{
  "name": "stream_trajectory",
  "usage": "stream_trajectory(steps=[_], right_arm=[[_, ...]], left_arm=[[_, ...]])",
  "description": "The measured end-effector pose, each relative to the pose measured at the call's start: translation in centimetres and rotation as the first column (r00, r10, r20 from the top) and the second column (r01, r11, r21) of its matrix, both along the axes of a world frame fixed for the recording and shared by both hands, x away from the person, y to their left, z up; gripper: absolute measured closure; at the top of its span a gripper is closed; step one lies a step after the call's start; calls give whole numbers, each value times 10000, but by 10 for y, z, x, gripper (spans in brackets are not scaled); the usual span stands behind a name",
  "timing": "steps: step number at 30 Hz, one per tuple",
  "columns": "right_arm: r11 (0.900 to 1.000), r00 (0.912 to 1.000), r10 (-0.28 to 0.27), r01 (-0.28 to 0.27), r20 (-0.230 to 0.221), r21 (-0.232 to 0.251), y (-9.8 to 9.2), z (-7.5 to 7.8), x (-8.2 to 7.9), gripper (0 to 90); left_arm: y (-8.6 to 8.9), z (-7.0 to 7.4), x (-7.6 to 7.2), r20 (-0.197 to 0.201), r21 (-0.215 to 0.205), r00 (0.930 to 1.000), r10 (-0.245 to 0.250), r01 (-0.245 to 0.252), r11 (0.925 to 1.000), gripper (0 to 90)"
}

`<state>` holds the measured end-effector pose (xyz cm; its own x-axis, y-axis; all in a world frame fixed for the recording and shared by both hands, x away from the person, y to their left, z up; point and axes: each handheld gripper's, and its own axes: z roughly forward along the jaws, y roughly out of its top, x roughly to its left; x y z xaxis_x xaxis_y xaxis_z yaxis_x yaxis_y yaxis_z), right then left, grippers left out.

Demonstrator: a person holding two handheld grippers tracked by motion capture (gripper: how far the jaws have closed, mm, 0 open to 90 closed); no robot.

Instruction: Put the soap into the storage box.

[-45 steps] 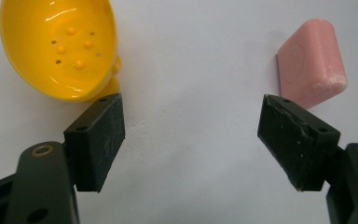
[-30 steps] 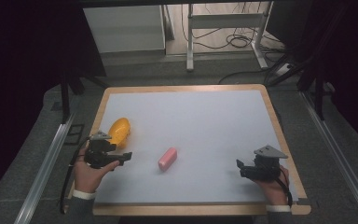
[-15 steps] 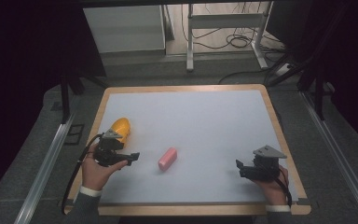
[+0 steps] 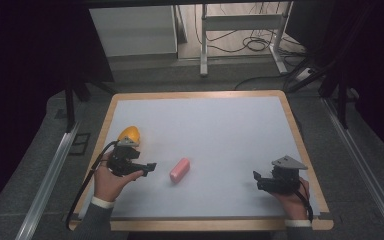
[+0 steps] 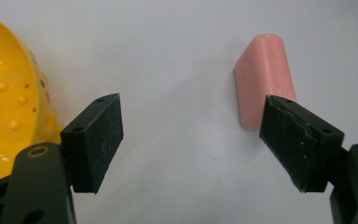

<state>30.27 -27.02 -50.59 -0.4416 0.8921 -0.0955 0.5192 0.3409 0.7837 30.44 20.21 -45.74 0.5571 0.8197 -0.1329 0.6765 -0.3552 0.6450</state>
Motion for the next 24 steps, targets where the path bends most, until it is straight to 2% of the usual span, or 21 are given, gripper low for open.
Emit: stream_trajectory(steps=[14,24], right_arm=[[9998,9998,-177,177,-44,-73,0,-2,1,88],[9998,9998,-199,199,-53,-6,-1,-1,1,88]], left_arm=[[-12,5,5,114,172,9996,-274,272,9995,218],[-27,9,9,-42,340,9988,-497,498,9982,229]])
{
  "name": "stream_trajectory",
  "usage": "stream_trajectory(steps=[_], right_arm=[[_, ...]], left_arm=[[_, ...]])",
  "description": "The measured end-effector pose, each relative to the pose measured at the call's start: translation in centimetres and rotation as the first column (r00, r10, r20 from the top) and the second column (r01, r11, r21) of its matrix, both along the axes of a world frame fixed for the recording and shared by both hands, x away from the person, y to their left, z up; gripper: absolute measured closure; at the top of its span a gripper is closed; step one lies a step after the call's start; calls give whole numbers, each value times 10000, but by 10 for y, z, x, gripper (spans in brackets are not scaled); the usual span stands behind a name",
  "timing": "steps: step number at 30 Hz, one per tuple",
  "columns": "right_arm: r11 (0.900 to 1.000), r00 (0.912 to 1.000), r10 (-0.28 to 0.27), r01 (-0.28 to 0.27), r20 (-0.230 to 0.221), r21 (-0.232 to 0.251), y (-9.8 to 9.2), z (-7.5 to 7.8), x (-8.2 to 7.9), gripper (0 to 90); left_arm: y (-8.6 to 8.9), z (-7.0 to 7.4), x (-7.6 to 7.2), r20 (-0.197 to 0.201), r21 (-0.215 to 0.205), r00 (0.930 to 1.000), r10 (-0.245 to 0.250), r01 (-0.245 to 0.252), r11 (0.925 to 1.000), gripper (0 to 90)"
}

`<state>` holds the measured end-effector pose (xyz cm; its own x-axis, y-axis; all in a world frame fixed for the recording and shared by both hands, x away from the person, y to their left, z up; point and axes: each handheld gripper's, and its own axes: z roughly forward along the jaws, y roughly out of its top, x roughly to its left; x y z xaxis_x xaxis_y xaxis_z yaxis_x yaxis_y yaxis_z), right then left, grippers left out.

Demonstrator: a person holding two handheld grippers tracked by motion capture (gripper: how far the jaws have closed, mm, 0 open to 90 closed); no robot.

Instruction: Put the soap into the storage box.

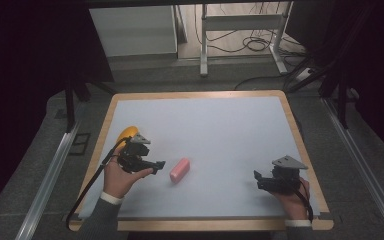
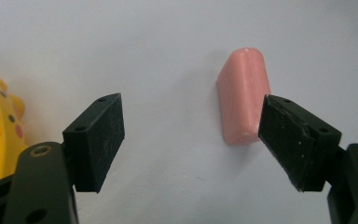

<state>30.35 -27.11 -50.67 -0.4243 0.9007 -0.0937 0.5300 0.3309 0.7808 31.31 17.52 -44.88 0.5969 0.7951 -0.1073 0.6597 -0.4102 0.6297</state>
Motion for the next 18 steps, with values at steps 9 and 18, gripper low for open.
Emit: stream_trajectory(steps=[9,18], right_arm=[[10000,10000,2,-2,-9,15,0,0,0,88],[10000,10000,36,-36,-15,-31,1,0,0,88]], left_arm=[[-14,3,4,40,143,9997,-231,231,9996,226],[-29,-2,7,-124,334,9991,-403,407,9986,228]])
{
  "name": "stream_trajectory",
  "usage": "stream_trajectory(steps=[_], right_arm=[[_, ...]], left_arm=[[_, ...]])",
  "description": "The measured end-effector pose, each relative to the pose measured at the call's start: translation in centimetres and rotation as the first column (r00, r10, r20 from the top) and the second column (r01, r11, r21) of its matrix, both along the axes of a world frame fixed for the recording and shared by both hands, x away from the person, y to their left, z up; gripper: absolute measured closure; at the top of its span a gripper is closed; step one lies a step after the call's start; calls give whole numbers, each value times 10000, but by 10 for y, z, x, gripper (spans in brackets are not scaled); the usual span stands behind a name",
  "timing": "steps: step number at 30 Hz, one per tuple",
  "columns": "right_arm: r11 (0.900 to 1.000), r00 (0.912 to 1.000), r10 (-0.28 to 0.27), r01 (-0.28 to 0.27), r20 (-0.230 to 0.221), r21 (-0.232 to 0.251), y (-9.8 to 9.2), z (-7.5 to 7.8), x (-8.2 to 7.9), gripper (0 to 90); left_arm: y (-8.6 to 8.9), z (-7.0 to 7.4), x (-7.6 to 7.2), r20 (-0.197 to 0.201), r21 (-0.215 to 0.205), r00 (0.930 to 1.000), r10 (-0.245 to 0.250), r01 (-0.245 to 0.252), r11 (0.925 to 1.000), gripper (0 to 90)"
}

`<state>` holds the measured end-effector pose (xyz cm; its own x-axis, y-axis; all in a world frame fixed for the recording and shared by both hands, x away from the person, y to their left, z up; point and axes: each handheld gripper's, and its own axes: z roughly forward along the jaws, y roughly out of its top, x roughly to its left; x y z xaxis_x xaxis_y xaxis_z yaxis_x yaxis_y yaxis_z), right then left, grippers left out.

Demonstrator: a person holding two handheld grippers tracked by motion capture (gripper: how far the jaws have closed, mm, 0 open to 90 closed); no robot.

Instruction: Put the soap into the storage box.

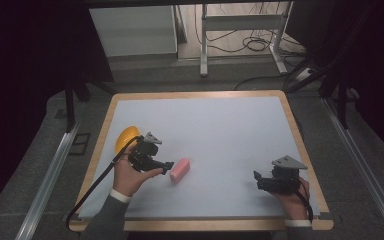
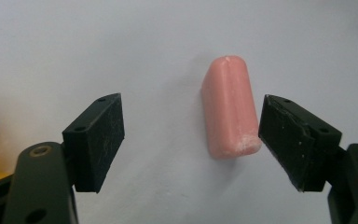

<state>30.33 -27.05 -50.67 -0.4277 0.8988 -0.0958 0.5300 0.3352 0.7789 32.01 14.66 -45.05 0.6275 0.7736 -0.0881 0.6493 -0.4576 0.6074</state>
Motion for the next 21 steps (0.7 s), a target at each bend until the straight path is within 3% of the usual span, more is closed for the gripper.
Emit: stream_trajectory(steps=[5,7,15,21], right_arm=[[10000,10000,8,-8,-1,-38,1,-1,0,88],[10000,10000,1,-1,5,-45,0,0,0,88],[10000,10000,-16,16,-1,-41,0,0,0,88],[10000,10000,9,-9,-36,-27,1,-1,0,88]], left_arm=[[-9,-3,1,-35,3,9999,-106,106,9999,228],[-12,-4,0,164,26,9999,-39,39,10000,239],[-17,-6,0,60,27,9999,-105,105,9999,243],[-25,-10,1,30,253,9998,-200,199,9995,243]])
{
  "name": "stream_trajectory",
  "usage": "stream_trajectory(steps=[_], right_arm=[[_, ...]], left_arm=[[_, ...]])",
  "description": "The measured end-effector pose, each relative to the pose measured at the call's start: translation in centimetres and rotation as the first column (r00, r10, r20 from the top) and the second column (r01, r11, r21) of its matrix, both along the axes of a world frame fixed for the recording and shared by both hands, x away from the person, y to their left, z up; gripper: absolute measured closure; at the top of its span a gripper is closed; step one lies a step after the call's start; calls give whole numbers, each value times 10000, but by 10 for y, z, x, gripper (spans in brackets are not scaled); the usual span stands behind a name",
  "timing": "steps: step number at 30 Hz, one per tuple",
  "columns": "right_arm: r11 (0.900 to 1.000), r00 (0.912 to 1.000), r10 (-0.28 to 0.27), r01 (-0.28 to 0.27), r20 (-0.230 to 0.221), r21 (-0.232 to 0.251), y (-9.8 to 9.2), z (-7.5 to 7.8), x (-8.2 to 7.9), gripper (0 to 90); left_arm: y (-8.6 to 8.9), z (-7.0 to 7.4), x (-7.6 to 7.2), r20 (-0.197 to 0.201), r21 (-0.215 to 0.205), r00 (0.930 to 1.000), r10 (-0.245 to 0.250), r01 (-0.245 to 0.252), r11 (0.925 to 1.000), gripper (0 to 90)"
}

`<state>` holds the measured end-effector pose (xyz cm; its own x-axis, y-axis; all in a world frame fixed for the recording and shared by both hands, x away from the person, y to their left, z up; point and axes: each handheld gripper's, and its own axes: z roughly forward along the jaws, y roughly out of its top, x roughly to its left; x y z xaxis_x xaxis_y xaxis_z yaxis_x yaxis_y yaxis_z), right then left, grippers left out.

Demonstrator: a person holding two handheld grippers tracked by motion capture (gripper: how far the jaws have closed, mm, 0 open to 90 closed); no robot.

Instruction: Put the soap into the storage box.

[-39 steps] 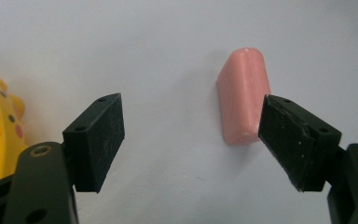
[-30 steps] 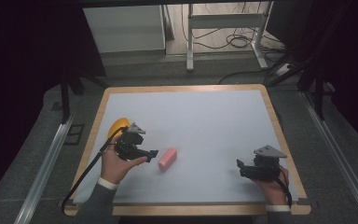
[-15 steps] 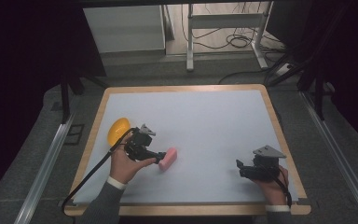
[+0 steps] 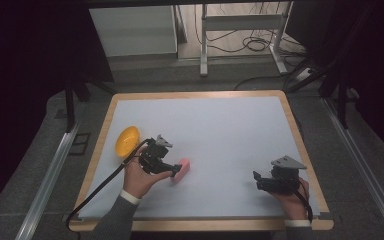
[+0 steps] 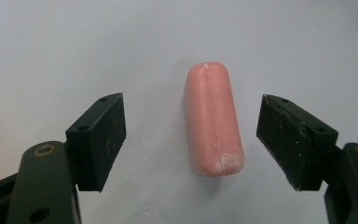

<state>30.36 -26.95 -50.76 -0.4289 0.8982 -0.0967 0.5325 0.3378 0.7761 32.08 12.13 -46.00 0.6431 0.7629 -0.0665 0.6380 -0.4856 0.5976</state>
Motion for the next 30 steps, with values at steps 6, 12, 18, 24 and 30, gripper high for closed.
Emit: stream_trajectory(steps=[6,12,18,24,30], right_arm=[[10000,10000,-66,66,-19,15,-1,0,0,88],[10000,10000,-26,26,-30,-20,0,0,0,88],[10000,10000,-30,30,-45,-48,1,-1,0,88],[9999,9999,-82,82,-109,-81,1,-2,1,88],[9999,9999,-10,9,-122,-119,2,-3,1,88]], left_arm=[[-8,-5,3,-131,75,9999,-49,50,10000,246],[-15,-15,11,-468,258,9989,-15,27,9997,253],[-20,-24,17,-645,344,9979,-12,34,9994,269],[-27,-35,19,-1047,578,9945,-43,104,9983,301],[-31,-41,20,-1325,644,9911,-89,176,9978,444]])
